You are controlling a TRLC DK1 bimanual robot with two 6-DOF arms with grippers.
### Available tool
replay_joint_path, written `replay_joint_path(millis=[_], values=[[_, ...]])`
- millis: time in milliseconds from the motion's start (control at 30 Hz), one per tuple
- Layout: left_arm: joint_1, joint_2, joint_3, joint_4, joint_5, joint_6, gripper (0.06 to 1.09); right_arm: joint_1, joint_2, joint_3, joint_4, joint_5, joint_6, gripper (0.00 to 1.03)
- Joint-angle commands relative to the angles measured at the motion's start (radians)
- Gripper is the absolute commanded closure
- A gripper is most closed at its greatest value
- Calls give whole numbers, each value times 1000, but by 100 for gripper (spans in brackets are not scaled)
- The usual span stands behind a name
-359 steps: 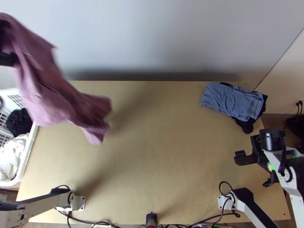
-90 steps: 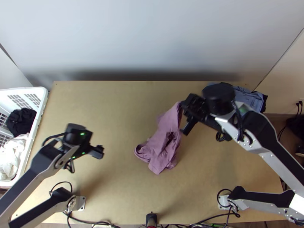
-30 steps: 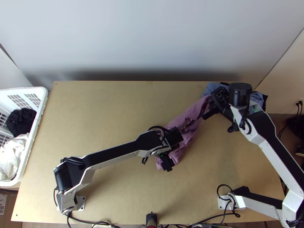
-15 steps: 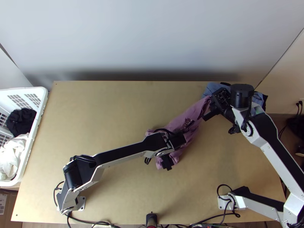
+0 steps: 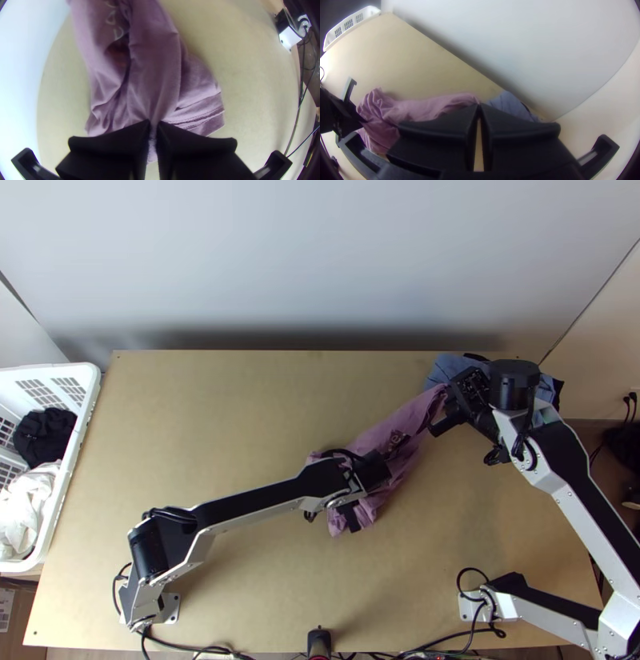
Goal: Fold the t-shirt
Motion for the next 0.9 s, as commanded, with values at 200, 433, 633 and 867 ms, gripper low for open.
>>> replay_joint_path(millis=[200,433,633,867], values=[[98,-120,17,8,-8,-13,105,-21,-19,19,-12,-1,-1,100],[149,-228,27,-12,-22,-27,105,-82,-68,50,-13,1,2,100],[238,-314,52,-52,-25,-27,105,-140,-114,122,-36,1,-1,100],[317,-384,148,-128,-25,-27,105,-191,-188,183,-52,7,-1,100]])
